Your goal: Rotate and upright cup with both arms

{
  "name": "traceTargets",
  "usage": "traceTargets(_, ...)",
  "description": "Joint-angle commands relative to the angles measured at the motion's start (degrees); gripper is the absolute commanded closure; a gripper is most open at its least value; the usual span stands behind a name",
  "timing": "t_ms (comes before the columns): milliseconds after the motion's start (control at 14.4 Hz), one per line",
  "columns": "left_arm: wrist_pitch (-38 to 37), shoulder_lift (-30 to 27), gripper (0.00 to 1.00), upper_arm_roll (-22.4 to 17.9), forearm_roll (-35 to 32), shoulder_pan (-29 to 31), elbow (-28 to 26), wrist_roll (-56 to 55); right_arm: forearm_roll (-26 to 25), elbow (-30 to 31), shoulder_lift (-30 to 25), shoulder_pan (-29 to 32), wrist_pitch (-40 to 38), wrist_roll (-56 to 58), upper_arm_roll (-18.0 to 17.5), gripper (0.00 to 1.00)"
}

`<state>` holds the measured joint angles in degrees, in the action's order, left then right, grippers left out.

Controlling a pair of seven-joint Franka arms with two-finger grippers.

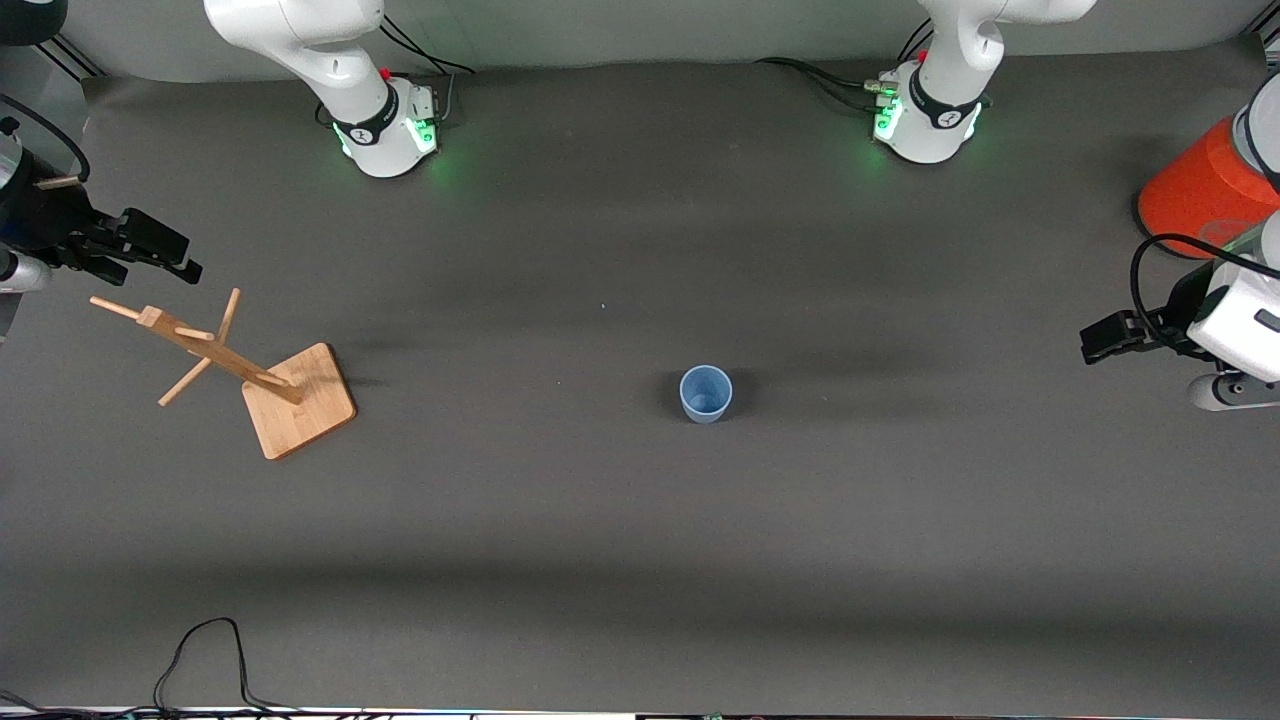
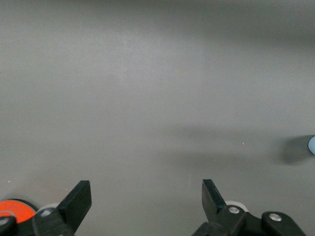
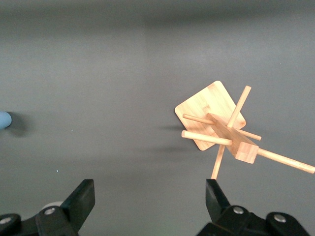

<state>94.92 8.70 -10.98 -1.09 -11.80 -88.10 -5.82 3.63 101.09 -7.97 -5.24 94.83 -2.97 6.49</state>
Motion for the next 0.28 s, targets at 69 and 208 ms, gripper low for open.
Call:
traceTargets(69,-0.78,-1.06,0.00,-1.14,0.30,-1.29,-0.32,0.63,-4.16,-1.42,1.20,-0.12,-0.70,0.59,-0.16,0.00)
traceTargets(208,-0.78,-0.97,0.00,-1.23,0.30,-1.38,-0.32,0.37,-4.16,-2.03,1.64,-0.04,-0.96,0.59,-0.16,0.00)
